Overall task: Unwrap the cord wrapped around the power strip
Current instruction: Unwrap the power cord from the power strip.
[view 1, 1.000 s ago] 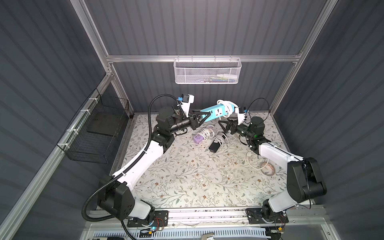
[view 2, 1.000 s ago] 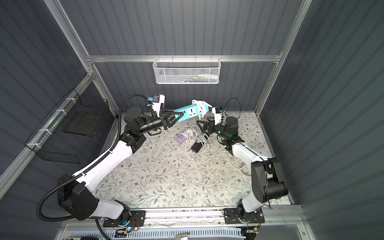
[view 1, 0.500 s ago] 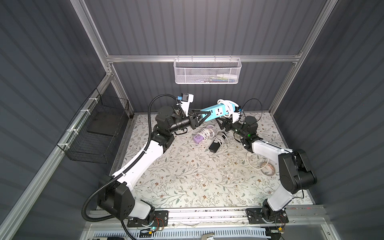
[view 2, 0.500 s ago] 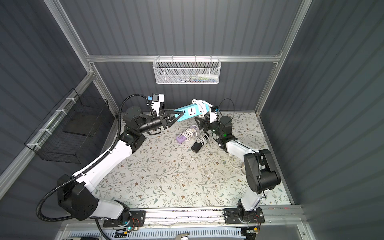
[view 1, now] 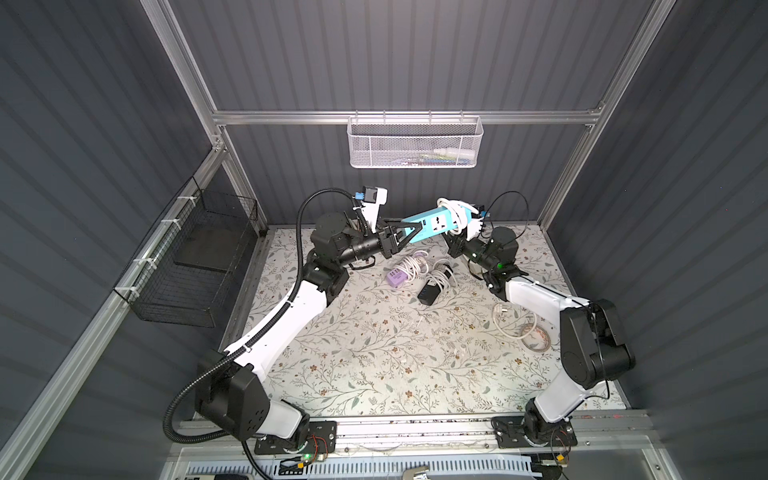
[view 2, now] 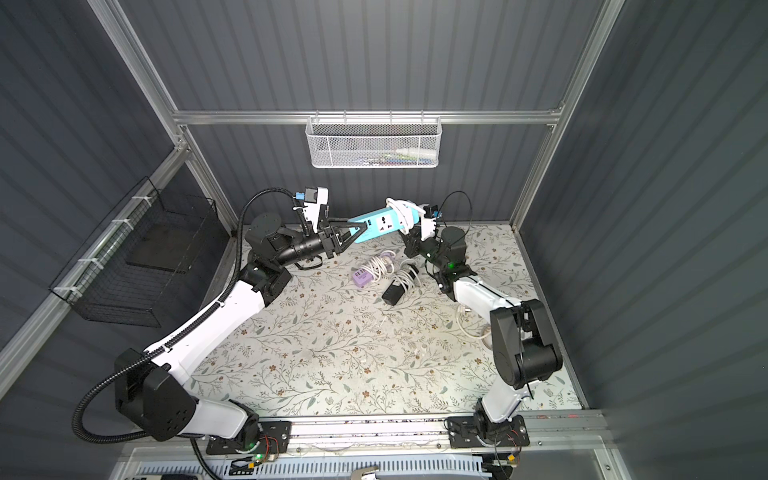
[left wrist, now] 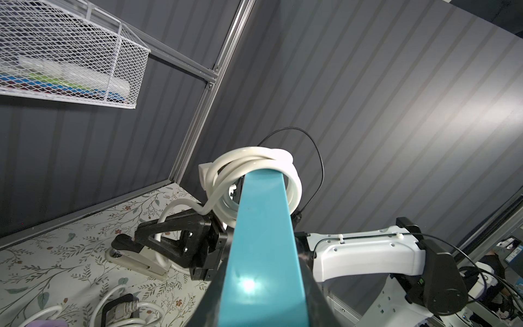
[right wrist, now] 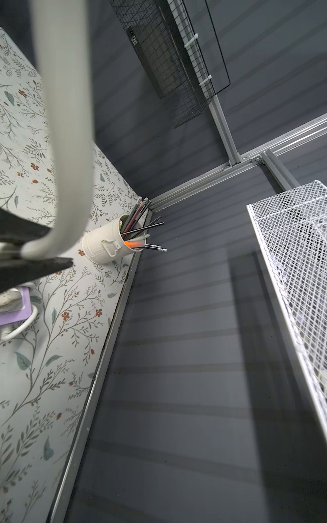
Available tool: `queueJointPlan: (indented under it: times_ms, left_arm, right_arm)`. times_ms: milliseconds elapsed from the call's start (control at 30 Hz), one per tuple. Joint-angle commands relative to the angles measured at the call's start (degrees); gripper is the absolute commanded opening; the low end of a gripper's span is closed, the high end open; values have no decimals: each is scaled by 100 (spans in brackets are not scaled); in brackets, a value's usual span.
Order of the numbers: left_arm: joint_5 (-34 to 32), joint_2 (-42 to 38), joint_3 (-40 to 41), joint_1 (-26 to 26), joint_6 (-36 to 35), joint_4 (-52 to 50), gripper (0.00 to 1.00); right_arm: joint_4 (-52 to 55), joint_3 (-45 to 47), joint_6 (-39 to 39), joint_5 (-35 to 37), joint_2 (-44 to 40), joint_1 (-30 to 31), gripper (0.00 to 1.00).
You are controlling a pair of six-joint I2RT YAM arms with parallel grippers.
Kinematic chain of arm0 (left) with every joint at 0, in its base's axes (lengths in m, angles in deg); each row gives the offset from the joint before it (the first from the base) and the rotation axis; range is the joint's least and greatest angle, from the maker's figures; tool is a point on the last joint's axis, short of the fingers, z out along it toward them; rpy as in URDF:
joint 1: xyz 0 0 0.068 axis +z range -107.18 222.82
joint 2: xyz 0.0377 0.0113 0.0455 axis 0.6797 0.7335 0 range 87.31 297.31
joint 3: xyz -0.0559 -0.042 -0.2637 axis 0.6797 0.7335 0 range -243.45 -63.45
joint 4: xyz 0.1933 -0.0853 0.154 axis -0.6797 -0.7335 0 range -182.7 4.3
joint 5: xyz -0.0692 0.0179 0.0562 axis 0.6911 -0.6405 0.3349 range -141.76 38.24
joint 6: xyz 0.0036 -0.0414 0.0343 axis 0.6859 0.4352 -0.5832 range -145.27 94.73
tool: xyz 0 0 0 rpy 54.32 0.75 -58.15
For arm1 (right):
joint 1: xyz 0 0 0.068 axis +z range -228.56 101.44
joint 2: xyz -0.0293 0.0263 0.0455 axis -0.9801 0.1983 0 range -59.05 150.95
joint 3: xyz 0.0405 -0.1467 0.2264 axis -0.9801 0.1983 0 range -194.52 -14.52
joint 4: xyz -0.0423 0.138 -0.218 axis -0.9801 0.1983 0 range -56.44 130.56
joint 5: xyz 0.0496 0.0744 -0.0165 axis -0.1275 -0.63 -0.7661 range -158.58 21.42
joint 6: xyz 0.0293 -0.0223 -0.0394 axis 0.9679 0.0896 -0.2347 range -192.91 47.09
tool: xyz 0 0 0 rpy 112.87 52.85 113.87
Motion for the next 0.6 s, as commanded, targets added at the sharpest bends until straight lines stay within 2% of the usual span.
queueJointPlan:
  times_ms: [0,333,567]
  left_arm:
    - [87,53,-224,-45,-62,328,0]
    - [231,416,-241,-69,40,257,0]
    - [181,700,-322,-78,-135,-132,0]
  right_arm:
    - [264,-114,140,-249,-198,-151,0]
    - [1572,-1209,-128,-690,-454,-565,0]
    - [2219,-1560,-264,-917,-936,-823,0]
